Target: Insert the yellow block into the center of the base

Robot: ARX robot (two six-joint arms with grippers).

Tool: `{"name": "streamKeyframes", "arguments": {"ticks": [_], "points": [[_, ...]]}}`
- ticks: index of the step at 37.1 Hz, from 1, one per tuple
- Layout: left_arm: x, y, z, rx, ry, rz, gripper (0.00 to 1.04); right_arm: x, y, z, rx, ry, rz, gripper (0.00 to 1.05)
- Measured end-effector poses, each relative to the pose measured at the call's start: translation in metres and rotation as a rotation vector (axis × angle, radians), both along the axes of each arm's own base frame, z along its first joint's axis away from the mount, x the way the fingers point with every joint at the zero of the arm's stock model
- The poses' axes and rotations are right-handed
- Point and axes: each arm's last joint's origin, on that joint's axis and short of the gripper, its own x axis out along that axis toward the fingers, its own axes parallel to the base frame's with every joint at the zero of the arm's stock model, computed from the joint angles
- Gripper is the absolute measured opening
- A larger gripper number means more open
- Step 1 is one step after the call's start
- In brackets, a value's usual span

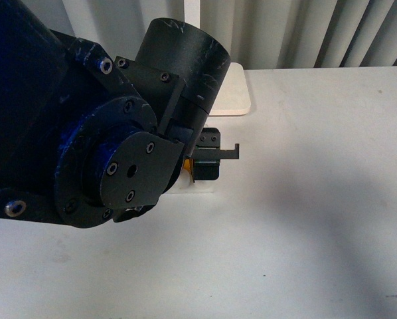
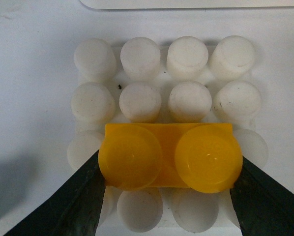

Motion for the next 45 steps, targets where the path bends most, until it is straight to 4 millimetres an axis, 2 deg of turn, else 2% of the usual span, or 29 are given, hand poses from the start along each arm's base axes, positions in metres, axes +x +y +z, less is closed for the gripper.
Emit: {"name": "streamKeyframes", "arguments": {"ticks": [33, 34, 38, 41, 45], "points": [[0.014, -0.001, 0.006, 0.041, 0.073, -0.092, 0.65, 0.000, 0.000, 0.000, 0.000, 0.000, 0.000, 0.95], [0.014, 0.000, 0.006, 0.040, 0.070, -0.092, 0.66, 0.000, 0.000, 0.000, 0.000, 0.000, 0.000, 0.95], [0.013, 0.008, 0.002, 0.038, 0.084, -0.095, 0.86, 0.000, 0.000, 0.000, 0.000, 0.000, 0.000, 0.95], [0.011, 0.016, 0.014, 0.028, 0.047, -0.080, 1.00, 0.000, 0.000, 0.000, 0.000, 0.000, 0.000, 0.95], [0.010, 0.026, 0.037, -0.003, -0.016, -0.056, 0.98, 0.000, 0.000, 0.000, 0.000, 0.000, 0.000, 0.95]]}}
